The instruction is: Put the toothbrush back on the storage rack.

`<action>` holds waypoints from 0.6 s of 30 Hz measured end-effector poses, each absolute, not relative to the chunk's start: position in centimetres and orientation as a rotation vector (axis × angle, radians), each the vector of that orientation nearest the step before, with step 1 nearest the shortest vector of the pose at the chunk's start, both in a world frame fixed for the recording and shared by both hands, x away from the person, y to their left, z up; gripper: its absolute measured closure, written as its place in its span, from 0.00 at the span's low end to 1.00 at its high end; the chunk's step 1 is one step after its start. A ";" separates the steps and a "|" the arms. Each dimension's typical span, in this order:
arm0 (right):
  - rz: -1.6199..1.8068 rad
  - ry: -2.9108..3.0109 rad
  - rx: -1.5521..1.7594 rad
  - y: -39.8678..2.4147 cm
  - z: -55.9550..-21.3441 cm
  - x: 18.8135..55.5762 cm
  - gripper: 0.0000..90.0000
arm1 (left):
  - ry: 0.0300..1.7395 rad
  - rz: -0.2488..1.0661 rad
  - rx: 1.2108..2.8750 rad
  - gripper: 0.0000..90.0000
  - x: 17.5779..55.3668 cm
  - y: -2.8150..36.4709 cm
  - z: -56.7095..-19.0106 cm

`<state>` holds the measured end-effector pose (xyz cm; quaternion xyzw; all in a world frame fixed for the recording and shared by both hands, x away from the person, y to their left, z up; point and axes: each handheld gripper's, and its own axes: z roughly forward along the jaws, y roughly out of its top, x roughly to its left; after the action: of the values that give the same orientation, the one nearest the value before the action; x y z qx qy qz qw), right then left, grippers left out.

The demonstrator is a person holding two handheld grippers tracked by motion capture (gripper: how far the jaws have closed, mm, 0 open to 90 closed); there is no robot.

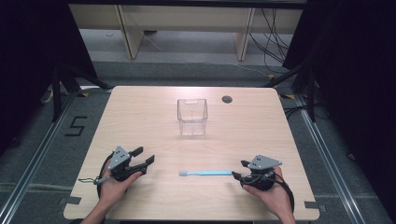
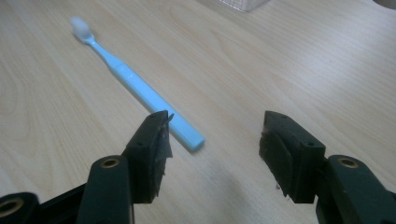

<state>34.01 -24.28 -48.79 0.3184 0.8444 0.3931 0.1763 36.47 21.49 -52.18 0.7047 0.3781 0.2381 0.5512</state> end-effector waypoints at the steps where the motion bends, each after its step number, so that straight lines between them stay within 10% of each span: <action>1: 1.111 2.393 0.909 -24.2 -48.7 33.9 0.48 | 0.894 0.564 1.667 0.40 36.5 21.5 -52.2; 18: 0.879 2.697 0.576 -22.5 -46.1 36.7 0.48 | 0.892 0.563 1.669 0.40 36.5 21.5 -52.2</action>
<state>36.70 -22.47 -46.08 0.1975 0.9246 0.3015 0.1230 36.45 21.46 -52.18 0.7053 0.3770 0.2379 0.5511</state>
